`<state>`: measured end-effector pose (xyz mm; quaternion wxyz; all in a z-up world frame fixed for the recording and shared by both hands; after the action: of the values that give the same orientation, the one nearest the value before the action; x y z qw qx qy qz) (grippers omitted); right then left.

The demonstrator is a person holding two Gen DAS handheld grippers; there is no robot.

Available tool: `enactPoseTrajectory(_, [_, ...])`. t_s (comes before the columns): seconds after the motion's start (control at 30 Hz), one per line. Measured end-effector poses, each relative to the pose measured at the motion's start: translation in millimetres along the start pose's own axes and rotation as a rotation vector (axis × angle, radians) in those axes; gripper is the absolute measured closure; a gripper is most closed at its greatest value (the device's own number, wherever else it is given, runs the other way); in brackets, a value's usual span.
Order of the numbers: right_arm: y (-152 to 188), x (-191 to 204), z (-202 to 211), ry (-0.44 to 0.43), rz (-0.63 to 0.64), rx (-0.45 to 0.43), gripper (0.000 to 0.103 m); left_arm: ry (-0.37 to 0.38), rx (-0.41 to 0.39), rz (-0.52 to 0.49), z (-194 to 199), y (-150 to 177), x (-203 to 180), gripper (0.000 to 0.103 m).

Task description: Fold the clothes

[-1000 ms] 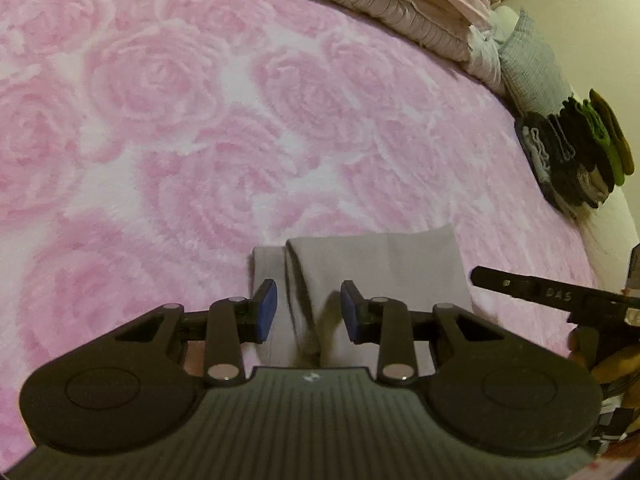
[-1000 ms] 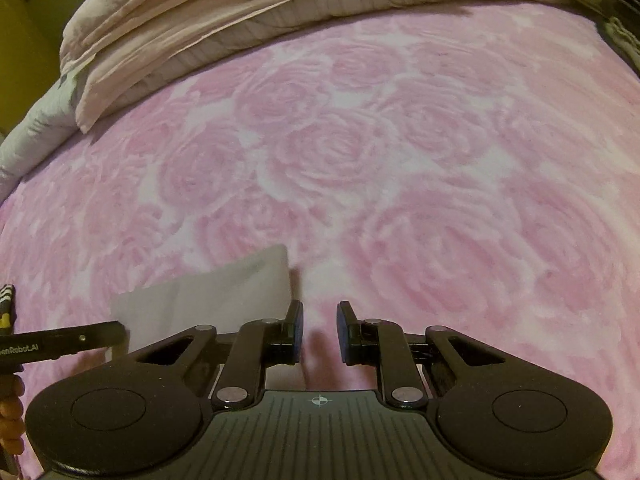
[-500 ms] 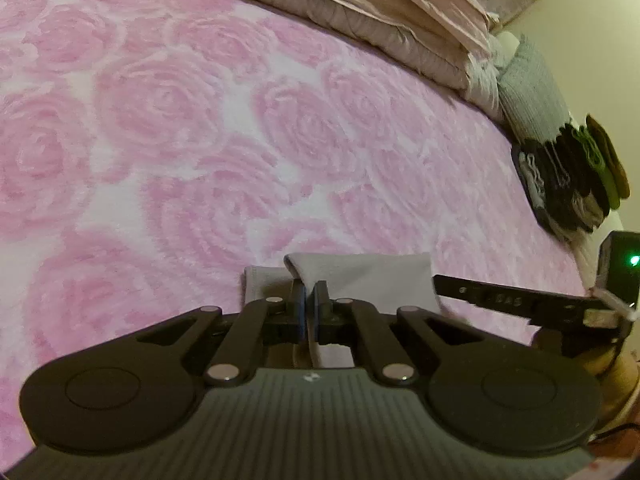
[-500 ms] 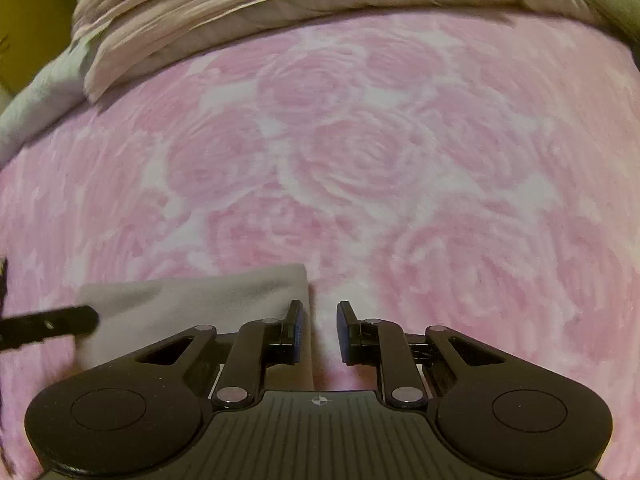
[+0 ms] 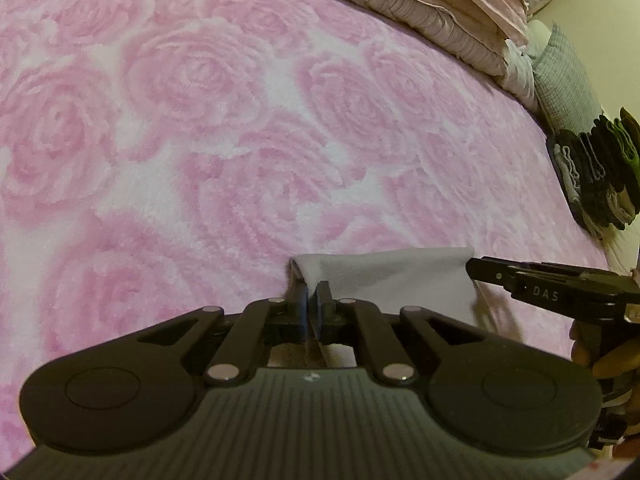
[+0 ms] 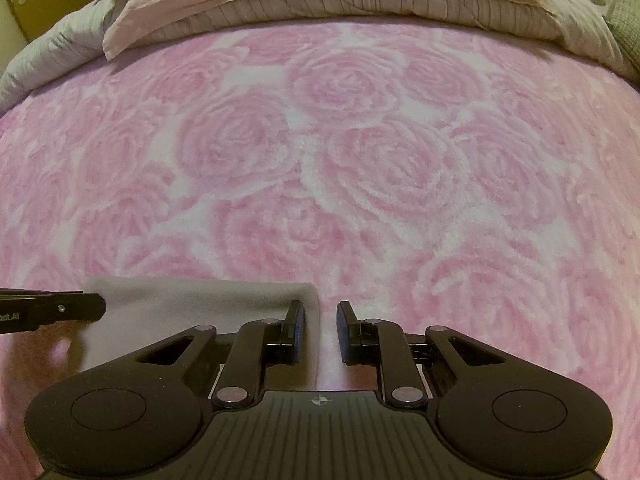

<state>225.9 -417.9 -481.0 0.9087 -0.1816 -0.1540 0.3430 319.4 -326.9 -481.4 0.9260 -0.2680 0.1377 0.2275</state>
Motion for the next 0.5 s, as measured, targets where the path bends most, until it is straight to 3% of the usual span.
enactPoseTrajectory(0.17, [1,0,2,-0.001,0.0,-0.003,0.088,-0.001,-0.018,0.011,2,1,2,0.095])
enactPoseTrajectory(0.23, [3,-4,6,0.009,-0.02,-0.013,0.079,-0.01,-0.023,0.028,6,1,4,0.087])
enactPoseTrajectory(0.3, [10,-12,15,0.022,-0.063,-0.034,0.061,-0.007,-0.037,0.067,14,4,8,0.087])
enactPoseTrajectory(0.5, [72,-38,54,-0.03,-0.156,-0.004,0.06,-0.008,0.0,0.085,56,49,4,0.087])
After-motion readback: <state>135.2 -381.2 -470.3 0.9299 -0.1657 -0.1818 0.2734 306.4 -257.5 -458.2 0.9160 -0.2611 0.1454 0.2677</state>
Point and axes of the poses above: each gripper's, at about its wrist camera, not at the fingertips, and z roughly against the way its jaws point, x to its left, y to its underside, the point moved 7 cm from there along -z, roughly the way its jaws point, and after that the axes turned 8 degrees about -z, right-handed, at the moved point
